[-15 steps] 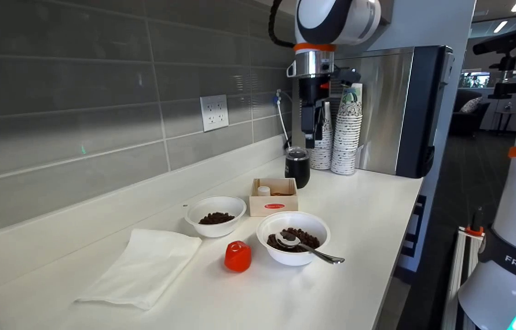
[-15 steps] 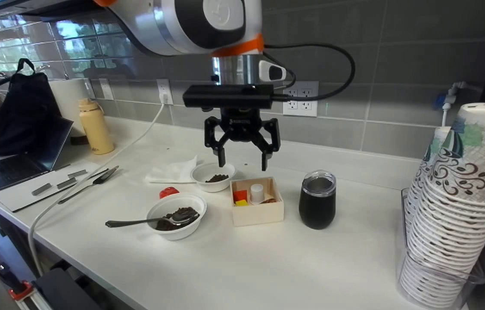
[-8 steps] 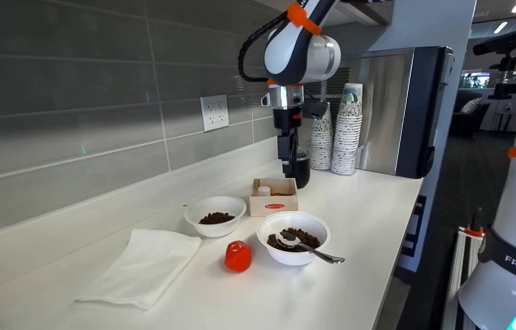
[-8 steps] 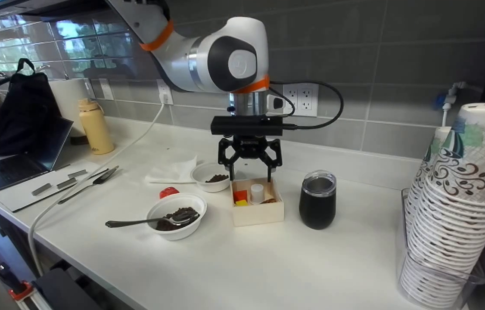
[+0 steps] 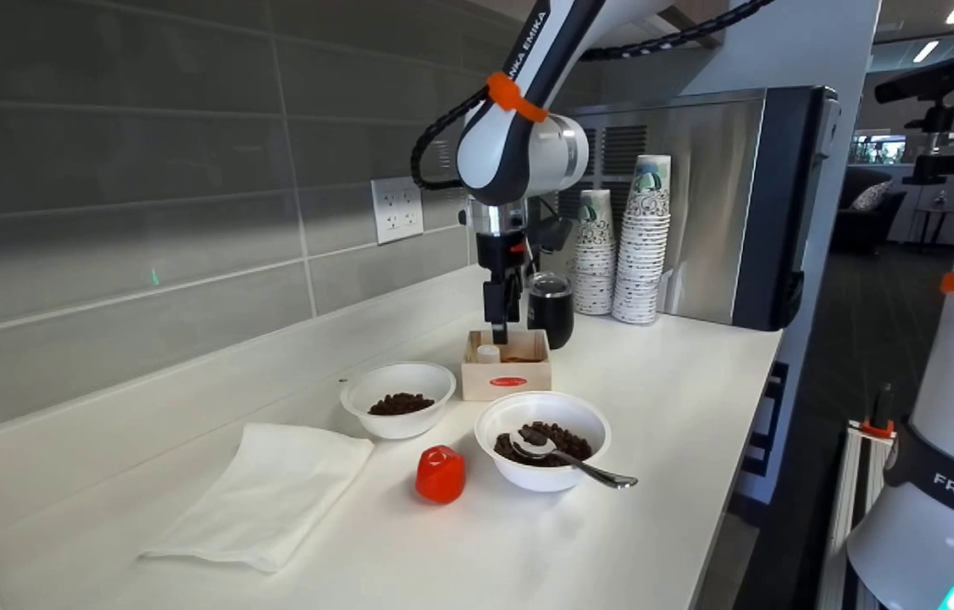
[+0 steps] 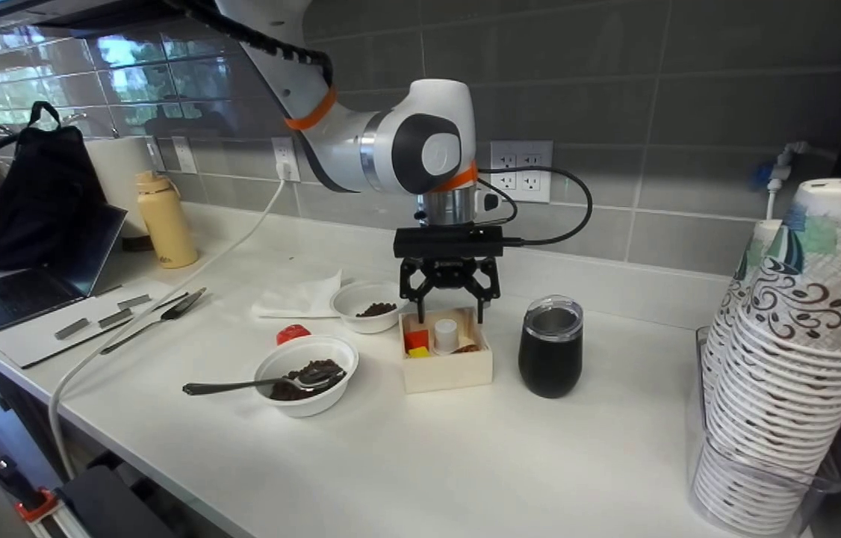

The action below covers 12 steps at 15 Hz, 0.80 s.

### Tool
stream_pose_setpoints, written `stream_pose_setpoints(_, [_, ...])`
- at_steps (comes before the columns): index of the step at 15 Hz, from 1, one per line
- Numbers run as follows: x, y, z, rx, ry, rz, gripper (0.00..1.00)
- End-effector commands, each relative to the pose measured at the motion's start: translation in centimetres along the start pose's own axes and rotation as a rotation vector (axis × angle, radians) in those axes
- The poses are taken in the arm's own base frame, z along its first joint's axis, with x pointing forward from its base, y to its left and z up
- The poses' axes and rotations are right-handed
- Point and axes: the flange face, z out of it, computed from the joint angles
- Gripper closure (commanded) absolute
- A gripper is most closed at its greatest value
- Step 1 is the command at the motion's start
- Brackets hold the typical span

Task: Pick up the white cup from the box and put it on the counter

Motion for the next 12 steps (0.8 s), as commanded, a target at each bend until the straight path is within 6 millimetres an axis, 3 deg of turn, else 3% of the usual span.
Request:
stream_pose_setpoints(1, [1.7, 0.6, 1.4, -0.002, 0.005, -0.003, 0.0])
stream_pose_setpoints(7, [2.9, 0.7, 2.4, -0.006, 0.015, 0.002, 0.0])
stream_pose_setpoints(8, [3.0, 0.7, 2.5, -0.006, 0.016, 0.004, 0.16])
stream_pose_setpoints(9, [3.0, 0.7, 2.5, -0.006, 0.017, 0.004, 0.21])
stream_pose_setpoints(10, [3.1, 0.6, 2.4, -0.009, 0.021, 0.004, 0.2])
stream_pose_setpoints(12, [3.0, 0.4, 2.0, -0.014, 0.029, 0.009, 0.06])
